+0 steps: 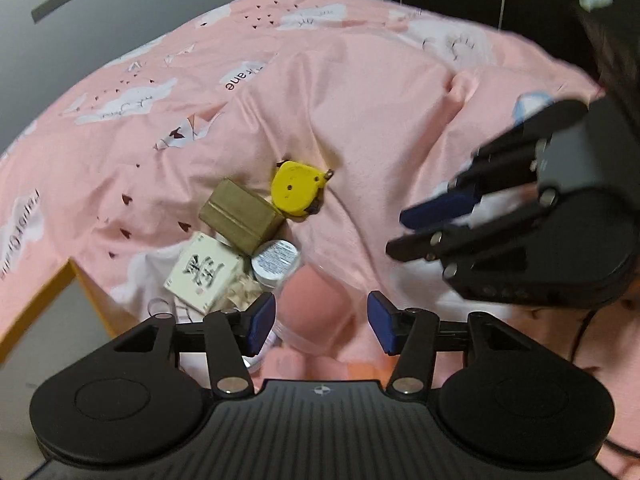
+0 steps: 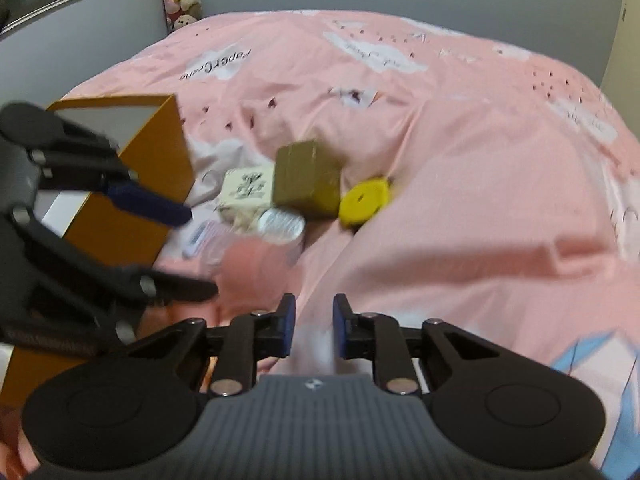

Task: Organize rigid objects
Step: 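Move both open tools back toward the remaining items on the bed, then grasp the pink sponge cup with the left tool while the right tool grasps the olive cube box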

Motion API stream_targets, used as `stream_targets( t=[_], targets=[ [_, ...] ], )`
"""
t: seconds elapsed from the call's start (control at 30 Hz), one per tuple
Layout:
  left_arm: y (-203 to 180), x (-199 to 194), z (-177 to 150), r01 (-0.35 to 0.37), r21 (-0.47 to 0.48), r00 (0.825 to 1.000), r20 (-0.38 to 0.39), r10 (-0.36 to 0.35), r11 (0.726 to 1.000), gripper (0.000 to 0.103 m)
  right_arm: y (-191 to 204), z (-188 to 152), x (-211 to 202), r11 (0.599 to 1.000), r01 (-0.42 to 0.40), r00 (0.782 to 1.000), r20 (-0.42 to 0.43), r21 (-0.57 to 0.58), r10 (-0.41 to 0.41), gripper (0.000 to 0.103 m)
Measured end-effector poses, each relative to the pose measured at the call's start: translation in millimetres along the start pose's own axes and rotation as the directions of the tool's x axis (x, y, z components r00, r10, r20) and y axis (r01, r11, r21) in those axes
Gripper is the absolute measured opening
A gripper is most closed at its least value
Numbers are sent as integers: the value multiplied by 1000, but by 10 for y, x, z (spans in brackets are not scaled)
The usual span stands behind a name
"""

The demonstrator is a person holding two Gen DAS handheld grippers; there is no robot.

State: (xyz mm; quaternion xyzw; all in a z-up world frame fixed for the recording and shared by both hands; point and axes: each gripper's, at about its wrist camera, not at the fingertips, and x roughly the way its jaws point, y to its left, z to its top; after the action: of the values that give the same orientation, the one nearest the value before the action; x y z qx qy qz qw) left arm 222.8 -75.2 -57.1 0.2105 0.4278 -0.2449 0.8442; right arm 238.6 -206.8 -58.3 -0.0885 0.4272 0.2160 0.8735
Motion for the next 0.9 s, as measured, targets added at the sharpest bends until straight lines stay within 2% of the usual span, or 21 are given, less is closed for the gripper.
stream_targets(
  t=[0.1,0.2,0.3,0.33,0.37,0.6,0.77,0.9],
  targets=[
    [-101,142,71,-78,33,995,-54,80,996,62,-130,58,96,999,-27,999,-18,22,28,18],
    [-136,229,72,-59,43,995,-71,62,997,62,-222,90,201,998,-52,997,-60,38,54,18],
    [-156,357,64,-70,83,990,-115,80,994,63,-241,131,261,998,-59,995,-80,33,61,18],
    [-160,409,58,-73,93,987,-133,85,993,68,-244,145,273,997,-62,994,-85,40,65,18],
    [-160,451,56,-73,96,986,-145,87,993,68,-239,155,283,997,-65,994,-87,48,69,18],
    [-151,608,97,-69,70,976,-203,82,995,71,-159,217,387,997,-62,992,-105,38,66,18],
    [-174,616,107,-86,50,977,-191,94,995,70,-127,272,430,998,-57,992,-114,28,60,18],
    [-62,509,82,-76,-37,987,-143,70,996,69,-124,286,394,998,-55,993,-108,25,57,18]
  ],
)
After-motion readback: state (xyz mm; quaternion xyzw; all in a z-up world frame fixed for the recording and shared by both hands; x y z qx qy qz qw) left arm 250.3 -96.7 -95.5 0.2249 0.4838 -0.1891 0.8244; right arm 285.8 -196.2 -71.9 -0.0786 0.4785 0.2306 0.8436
